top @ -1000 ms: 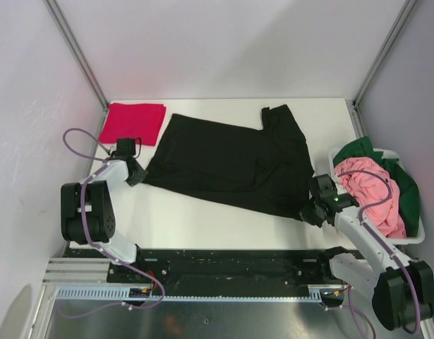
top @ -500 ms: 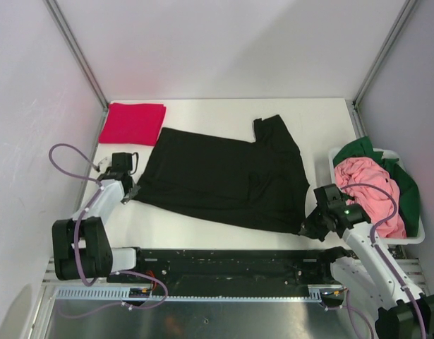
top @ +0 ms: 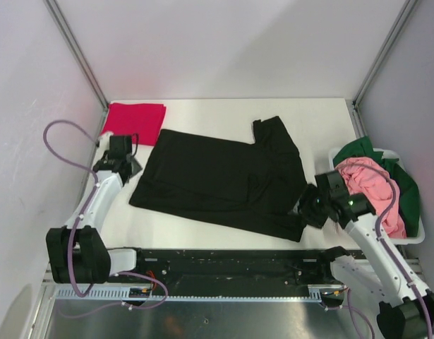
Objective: Fold and stack the t-shirts
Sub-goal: Grap the side of the flattened tshirt furthest away from the robot with both arms
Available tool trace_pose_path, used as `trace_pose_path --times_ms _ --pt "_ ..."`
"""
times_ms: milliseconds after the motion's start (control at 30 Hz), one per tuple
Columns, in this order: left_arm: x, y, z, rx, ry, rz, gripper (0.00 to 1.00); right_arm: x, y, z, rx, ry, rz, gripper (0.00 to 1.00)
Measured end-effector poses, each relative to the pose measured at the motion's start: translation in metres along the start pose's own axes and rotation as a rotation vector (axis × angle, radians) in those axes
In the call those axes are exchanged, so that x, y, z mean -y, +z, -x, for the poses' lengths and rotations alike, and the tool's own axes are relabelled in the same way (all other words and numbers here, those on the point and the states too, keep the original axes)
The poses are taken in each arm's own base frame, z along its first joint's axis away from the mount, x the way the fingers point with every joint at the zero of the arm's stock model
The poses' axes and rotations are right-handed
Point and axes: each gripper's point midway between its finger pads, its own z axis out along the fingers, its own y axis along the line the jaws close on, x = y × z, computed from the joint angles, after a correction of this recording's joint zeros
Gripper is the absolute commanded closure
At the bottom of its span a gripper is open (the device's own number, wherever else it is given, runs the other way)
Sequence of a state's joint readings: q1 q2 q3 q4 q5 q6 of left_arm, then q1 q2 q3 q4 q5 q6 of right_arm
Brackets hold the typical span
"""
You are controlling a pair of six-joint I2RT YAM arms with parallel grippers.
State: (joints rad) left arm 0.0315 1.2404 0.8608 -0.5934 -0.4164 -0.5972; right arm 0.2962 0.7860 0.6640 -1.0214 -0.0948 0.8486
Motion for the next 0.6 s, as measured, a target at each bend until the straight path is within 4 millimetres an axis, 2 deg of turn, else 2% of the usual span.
trace_pose_path --times_ms 67,167,267,333,400,533,600 --pt "0.03 -0.013 0.026 0.061 0.036 -0.077 0.43 -0.025 -0.011 0.025 0.069 -0.048 0.046 0.39" --pt "0.098 -0.03 0.068 0.145 0.109 -0.213 0.44 -0.065 -0.02 0.071 0.191 -0.106 0.092 0.4" --pt "0.158 -0.025 0.089 0.175 0.176 -0.293 0.46 -0.088 -0.006 0.103 0.246 -0.132 0.11 0.4" --pt "0.19 -0.01 0.091 0.169 0.219 -0.316 0.47 -0.091 0.007 0.114 0.252 -0.134 0.1 0.41" --pt "0.215 0.014 0.084 0.141 0.259 -0.313 0.49 -0.092 0.023 0.124 0.247 -0.136 0.085 0.41" --pt "0.234 0.06 0.065 0.078 0.295 -0.272 0.51 -0.094 0.047 0.135 0.23 -0.14 0.069 0.41" --pt "0.238 0.074 0.058 0.057 0.298 -0.254 0.52 -0.095 0.054 0.141 0.228 -0.141 0.066 0.42"
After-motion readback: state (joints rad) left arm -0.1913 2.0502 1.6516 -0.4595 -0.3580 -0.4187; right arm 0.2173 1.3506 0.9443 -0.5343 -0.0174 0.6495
